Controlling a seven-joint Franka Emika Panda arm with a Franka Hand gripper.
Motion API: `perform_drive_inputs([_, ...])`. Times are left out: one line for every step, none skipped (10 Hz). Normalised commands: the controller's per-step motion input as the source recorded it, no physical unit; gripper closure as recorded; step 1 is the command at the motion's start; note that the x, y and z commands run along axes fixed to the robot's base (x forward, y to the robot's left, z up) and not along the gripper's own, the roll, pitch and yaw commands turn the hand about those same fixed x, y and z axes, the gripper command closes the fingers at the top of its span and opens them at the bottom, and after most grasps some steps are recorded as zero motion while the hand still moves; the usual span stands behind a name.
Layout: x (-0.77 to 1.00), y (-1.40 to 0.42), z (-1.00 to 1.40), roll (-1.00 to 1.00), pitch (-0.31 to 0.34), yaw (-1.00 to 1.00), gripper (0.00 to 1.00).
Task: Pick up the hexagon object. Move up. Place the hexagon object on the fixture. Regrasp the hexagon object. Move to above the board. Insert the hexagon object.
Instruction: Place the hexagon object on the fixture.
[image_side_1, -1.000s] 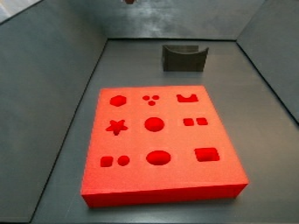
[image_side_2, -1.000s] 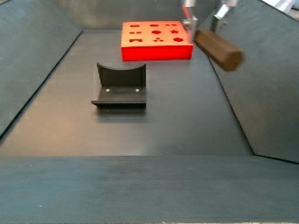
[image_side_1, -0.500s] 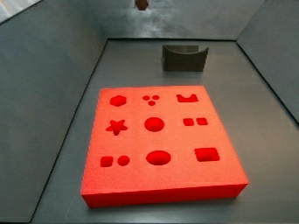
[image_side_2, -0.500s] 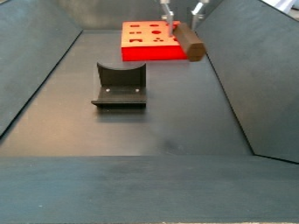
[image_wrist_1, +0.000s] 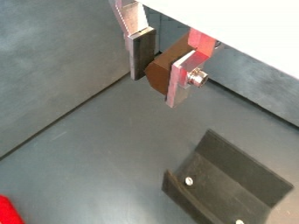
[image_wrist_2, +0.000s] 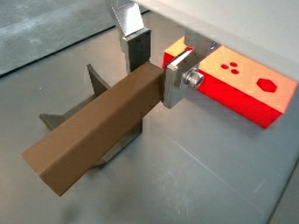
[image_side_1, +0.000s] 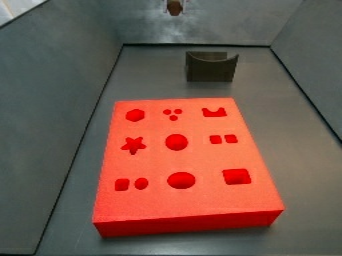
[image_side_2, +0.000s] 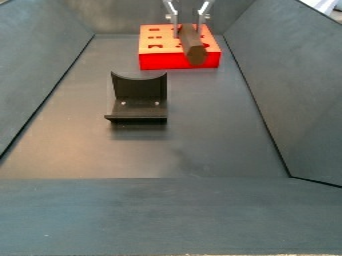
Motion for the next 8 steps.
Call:
perform_drive_inputs([1.0, 0.04, 0.14, -1.0, -0.107, 0.02, 1.0])
perform_drive_inputs([1.0, 0.08, 0.14, -1.0, -0.101, 0.02, 1.0])
perform_drive_inputs([1.0, 0.08, 0.11, -1.0, -0.08, 0.01, 1.0])
perform_drive_inputs([1.0, 0.07, 0.08, -1.0, -0.057, 0.01, 1.0])
perform_drive_inputs([1.0, 0.07, 0.05, -1.0, -0.035, 0.0, 1.0])
perform_drive_inputs([0.95, 0.06, 0.03, -1.0, -0.007, 0.0, 1.0])
perform_drive_inputs([0.87, 0.06, 0.01, -1.0, 0.01, -0.01, 1.0])
perform_drive_inputs([0.82, 0.05, 0.0, -1.0, 0.021, -0.01, 1.0])
